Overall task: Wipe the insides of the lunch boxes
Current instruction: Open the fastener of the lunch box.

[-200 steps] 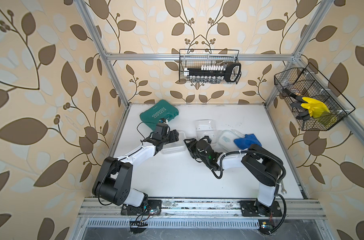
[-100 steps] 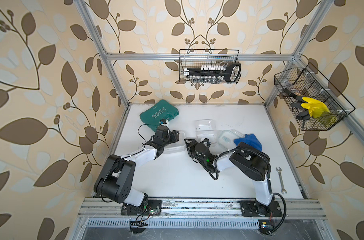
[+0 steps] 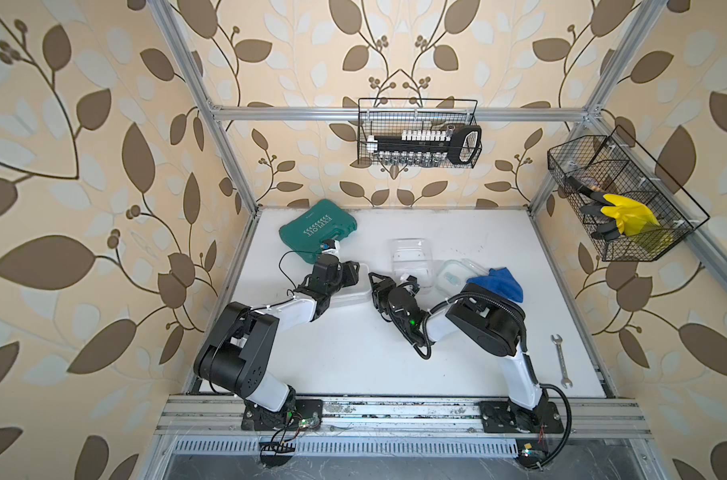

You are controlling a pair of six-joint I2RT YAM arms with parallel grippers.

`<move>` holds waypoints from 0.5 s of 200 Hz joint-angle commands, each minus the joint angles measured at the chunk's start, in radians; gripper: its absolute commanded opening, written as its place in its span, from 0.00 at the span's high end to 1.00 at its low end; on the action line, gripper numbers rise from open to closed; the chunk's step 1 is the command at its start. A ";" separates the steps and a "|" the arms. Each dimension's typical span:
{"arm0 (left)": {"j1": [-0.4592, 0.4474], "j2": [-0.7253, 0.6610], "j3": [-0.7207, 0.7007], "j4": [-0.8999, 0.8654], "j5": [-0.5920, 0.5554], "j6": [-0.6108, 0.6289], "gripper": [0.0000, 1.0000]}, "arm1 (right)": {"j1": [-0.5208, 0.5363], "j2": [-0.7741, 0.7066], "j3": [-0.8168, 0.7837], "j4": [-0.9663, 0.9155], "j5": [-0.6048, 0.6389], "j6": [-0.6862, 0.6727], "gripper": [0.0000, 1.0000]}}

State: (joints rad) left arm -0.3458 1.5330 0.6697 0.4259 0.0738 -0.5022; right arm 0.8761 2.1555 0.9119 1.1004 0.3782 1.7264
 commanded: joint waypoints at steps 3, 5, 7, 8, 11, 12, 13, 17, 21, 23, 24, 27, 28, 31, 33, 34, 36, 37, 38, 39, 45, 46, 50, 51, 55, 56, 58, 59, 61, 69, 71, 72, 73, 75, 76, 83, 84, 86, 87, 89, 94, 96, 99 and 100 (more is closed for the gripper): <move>-0.040 0.077 -0.086 -0.318 0.043 -0.042 0.57 | 0.011 0.017 0.029 0.074 -0.024 0.049 0.48; -0.041 0.074 -0.087 -0.318 0.041 -0.043 0.57 | 0.011 0.015 0.027 0.072 -0.024 0.051 0.48; -0.043 0.076 -0.086 -0.319 0.038 -0.043 0.57 | 0.012 0.013 0.027 0.072 -0.023 0.051 0.48; -0.043 0.077 -0.086 -0.320 0.037 -0.044 0.57 | 0.012 0.013 0.025 0.073 -0.023 0.052 0.48; -0.046 0.078 -0.086 -0.320 0.033 -0.044 0.57 | 0.012 0.011 0.024 0.075 -0.022 0.053 0.48; -0.046 0.078 -0.086 -0.320 0.033 -0.045 0.57 | 0.012 0.010 0.024 0.076 -0.021 0.054 0.48; -0.048 0.078 -0.086 -0.320 0.032 -0.045 0.57 | 0.012 0.009 0.022 0.078 -0.021 0.054 0.48; -0.050 0.081 -0.087 -0.320 0.027 -0.047 0.57 | 0.012 0.006 0.021 0.081 -0.020 0.055 0.48; -0.052 0.084 -0.087 -0.320 0.025 -0.049 0.57 | 0.012 0.005 0.018 0.083 -0.019 0.058 0.48; -0.054 0.086 -0.087 -0.320 0.024 -0.049 0.57 | 0.012 0.004 0.017 0.084 -0.018 0.060 0.48; -0.054 0.086 -0.087 -0.320 0.023 -0.049 0.57 | 0.012 0.003 0.016 0.085 -0.018 0.060 0.48; -0.057 0.089 -0.085 -0.321 0.022 -0.051 0.57 | 0.012 0.003 0.014 0.087 -0.015 0.064 0.49; -0.057 0.090 -0.085 -0.321 0.022 -0.051 0.57 | 0.012 0.002 0.013 0.089 -0.014 0.064 0.49; -0.060 0.094 -0.085 -0.322 0.020 -0.052 0.57 | 0.012 0.000 0.011 0.094 -0.012 0.067 0.49; -0.060 0.095 -0.085 -0.323 0.019 -0.053 0.57 | 0.011 0.001 0.009 0.097 -0.010 0.067 0.49; -0.061 0.097 -0.084 -0.323 0.018 -0.054 0.57 | 0.012 0.000 0.008 0.099 -0.009 0.067 0.49; -0.063 0.097 -0.084 -0.324 0.016 -0.054 0.57 | 0.012 0.001 0.007 0.102 -0.008 0.067 0.49; -0.063 0.098 -0.084 -0.324 0.016 -0.054 0.57 | 0.012 0.001 0.006 0.103 -0.008 0.068 0.49; -0.064 0.100 -0.083 -0.324 0.015 -0.054 0.57 | 0.012 0.000 0.006 0.104 -0.008 0.068 0.49; -0.066 0.100 -0.083 -0.325 0.015 -0.055 0.57 | 0.012 0.002 0.006 0.104 -0.008 0.068 0.50; -0.071 0.107 -0.082 -0.325 0.010 -0.055 0.58 | 0.012 0.001 0.005 0.107 -0.006 0.069 0.50; -0.072 0.109 -0.082 -0.325 0.010 -0.055 0.58 | 0.012 0.002 0.004 0.107 -0.007 0.069 0.50; -0.075 0.111 -0.082 -0.327 0.007 -0.058 0.58 | 0.011 0.002 0.004 0.110 -0.005 0.071 0.50; -0.076 0.112 -0.080 -0.327 0.006 -0.058 0.58 | 0.011 0.003 0.004 0.111 -0.005 0.071 0.50; -0.080 0.115 -0.078 -0.330 0.002 -0.061 0.58 | 0.012 0.004 0.005 0.111 -0.003 0.073 0.50; -0.081 0.117 -0.078 -0.330 0.002 -0.061 0.58 | 0.012 0.004 0.005 0.111 -0.003 0.073 0.51; -0.083 0.119 -0.078 -0.332 -0.001 -0.061 0.58 | 0.012 0.005 0.004 0.113 -0.001 0.073 0.51; -0.083 0.120 -0.078 -0.332 -0.001 -0.062 0.58 | 0.011 0.005 0.005 0.113 -0.002 0.073 0.51; -0.085 0.122 -0.078 -0.333 -0.003 -0.062 0.58 | 0.011 0.006 0.005 0.116 0.000 0.074 0.51; -0.091 0.129 -0.075 -0.335 -0.005 -0.064 0.58 | 0.013 0.010 0.005 0.126 0.007 0.079 0.52; -0.093 0.132 -0.074 -0.335 -0.006 -0.065 0.58 | 0.013 0.009 0.005 0.129 0.010 0.079 0.52; -0.094 0.132 -0.073 -0.335 -0.007 -0.065 0.58 | 0.013 0.011 0.005 0.132 0.011 0.080 0.52; -0.094 0.133 -0.072 -0.336 -0.007 -0.065 0.58 | 0.013 0.011 0.005 0.134 0.013 0.080 0.53; -0.096 0.135 -0.072 -0.337 -0.006 -0.066 0.58 | 0.014 0.013 0.007 0.137 0.015 0.081 0.53; -0.097 0.136 -0.072 -0.337 -0.007 -0.067 0.58 | 0.014 0.014 0.006 0.140 0.015 0.081 0.53; -0.102 0.143 -0.071 -0.338 -0.009 -0.071 0.58 | 0.016 0.019 0.006 0.154 0.026 0.086 0.55; -0.103 0.144 -0.071 -0.338 -0.009 -0.072 0.58 | 0.016 0.020 0.006 0.156 0.027 0.086 0.56; -0.104 0.146 -0.071 -0.338 -0.011 -0.073 0.58 | 0.016 0.022 0.006 0.160 0.028 0.089 0.56; -0.105 0.146 -0.071 -0.338 -0.011 -0.074 0.58 | 0.016 0.023 0.006 0.162 0.029 0.089 0.56; -0.106 0.148 -0.071 -0.338 -0.011 -0.076 0.59 | 0.018 0.024 0.006 0.165 0.030 0.091 0.57; -0.108 0.152 -0.071 -0.337 -0.013 -0.081 0.59 | 0.019 0.025 0.004 0.174 0.037 0.091 0.58; -0.109 0.154 -0.072 -0.337 -0.013 -0.083 0.59 | 0.019 0.026 0.004 0.177 0.040 0.091 0.58; -0.110 0.158 -0.073 -0.337 -0.012 -0.087 0.59 | 0.020 0.026 0.004 0.180 0.044 0.091 0.59; -0.110 0.158 -0.072 -0.336 -0.012 -0.087 0.59 | 0.020 0.027 0.004 0.180 0.045 0.091 0.60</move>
State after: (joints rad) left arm -0.4255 1.5875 0.6865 0.4793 0.0257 -0.5312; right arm 0.8803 2.1605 0.9112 1.1347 0.3904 1.7573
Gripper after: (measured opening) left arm 0.414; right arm 0.430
